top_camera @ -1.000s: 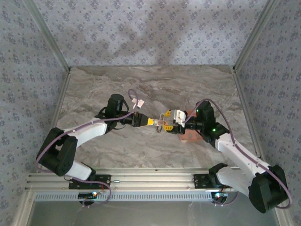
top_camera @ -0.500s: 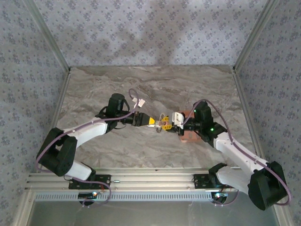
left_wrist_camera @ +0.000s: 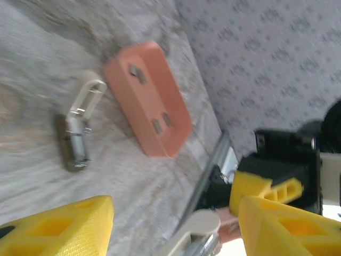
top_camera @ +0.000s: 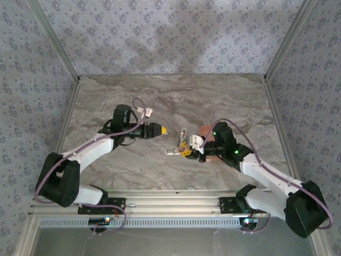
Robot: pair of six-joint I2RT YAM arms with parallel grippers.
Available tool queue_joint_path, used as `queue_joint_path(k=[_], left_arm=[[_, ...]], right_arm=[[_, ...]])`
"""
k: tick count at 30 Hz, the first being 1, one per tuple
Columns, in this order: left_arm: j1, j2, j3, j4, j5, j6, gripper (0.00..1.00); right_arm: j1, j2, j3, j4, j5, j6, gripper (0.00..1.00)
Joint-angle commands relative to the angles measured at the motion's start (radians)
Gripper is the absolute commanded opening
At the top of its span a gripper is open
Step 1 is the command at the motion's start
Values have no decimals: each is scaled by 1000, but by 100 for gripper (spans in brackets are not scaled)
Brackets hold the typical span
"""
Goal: Load the staples into the stapler
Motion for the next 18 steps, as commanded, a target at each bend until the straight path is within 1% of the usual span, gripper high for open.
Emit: queue_joint_path(k=[1, 6, 11, 14, 18], left_arm=[[58, -63, -42, -75, -120, 27, 64], [113, -116, -61, -120, -158, 48, 63], [125, -141, -54, -181, -176, 92, 63], [132, -143, -52, -195, -176, 100, 63], [138, -146, -47, -217, -176, 118, 63]], right_arm=[[51, 56, -19, 33, 69, 65, 4], [109, 155, -12, 28, 115, 95, 1], [125, 228, 3, 13, 132, 135, 0], [136, 266, 33, -43, 144, 139, 0], [150, 311, 90, -163, 169, 140, 0]])
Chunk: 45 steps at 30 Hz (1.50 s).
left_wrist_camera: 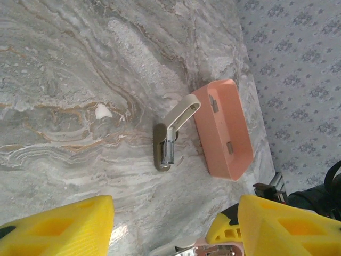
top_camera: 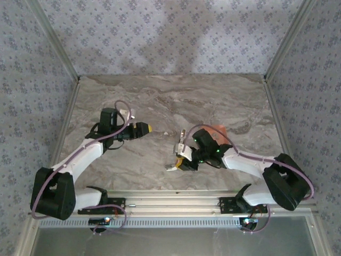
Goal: Load the staples into the stapler
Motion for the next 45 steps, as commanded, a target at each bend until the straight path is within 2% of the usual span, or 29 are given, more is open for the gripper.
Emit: queue_joint_path(k=[1, 8, 19, 30, 45], left_arm=[[11, -24, 9, -43, -5, 42, 63], [33, -34, 20, -81, 6, 68, 63], [72, -53, 35, -146, 24, 112, 63], [100, -79, 38, -178, 34, 135, 63], [121, -112, 23, -189, 52, 143, 63]], right_arm=[[17, 32, 78, -128, 32, 27, 0], [39, 137, 218, -285, 146, 139, 0], [99, 285, 427, -597, 329, 193, 0], [176, 516, 680, -866, 470, 263, 0], [216, 768, 960, -1112, 491, 342, 0]])
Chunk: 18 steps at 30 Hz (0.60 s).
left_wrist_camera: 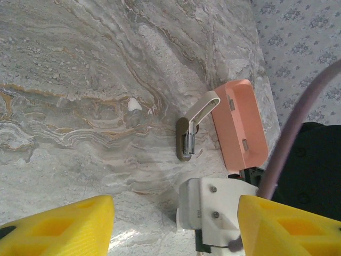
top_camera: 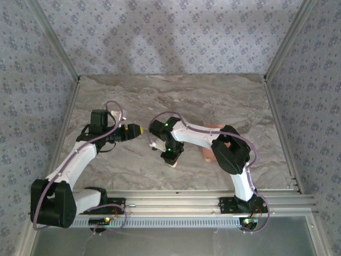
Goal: Load the staples into the stapler
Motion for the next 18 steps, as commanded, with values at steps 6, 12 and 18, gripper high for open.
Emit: queue_joint_path(k=[6, 12, 18], left_arm=[[11, -43, 4, -5, 31, 5, 63], [13, -46, -3, -2, 34, -1, 63], [12, -52, -18, 4, 37, -18, 63]], right_arm=[[16, 71, 67, -100, 21, 36, 11], [20, 59, 99, -92, 15, 38, 27], [20, 40, 102, -63, 0, 50, 45]])
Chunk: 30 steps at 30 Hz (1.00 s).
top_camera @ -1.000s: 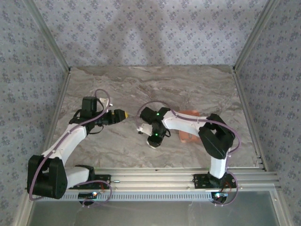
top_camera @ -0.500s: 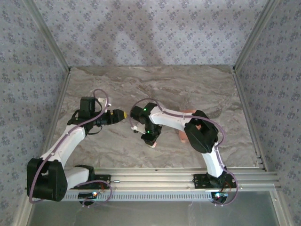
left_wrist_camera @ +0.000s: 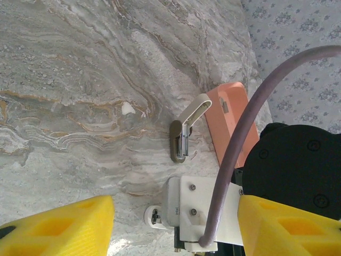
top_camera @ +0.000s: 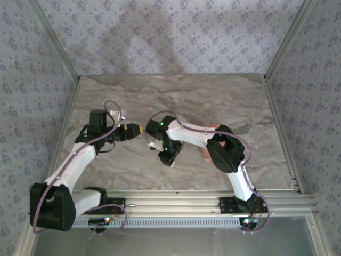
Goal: Load the staples into the stapler
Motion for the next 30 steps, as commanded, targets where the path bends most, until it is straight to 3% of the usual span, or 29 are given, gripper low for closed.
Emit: queue_joint_path(k=[1, 9, 14, 21, 30], left_arm=[[7, -22, -18, 6, 30, -16, 63], [7, -32, -32, 18, 30, -42, 63], [-9, -11, -66, 46, 69, -104, 61], [-188, 100, -72, 37, 42, -124, 60], [-363, 344, 4, 46, 8, -107, 59]], right_arm=[[8, -6, 29, 0, -18, 11, 48], [-11, -127, -23, 60, -108, 71, 56], [-60, -271, -166, 188, -185, 207, 56], [-186, -451, -514, 553, -376, 645, 52], [-199, -560, -766, 829, -312, 1009, 57]])
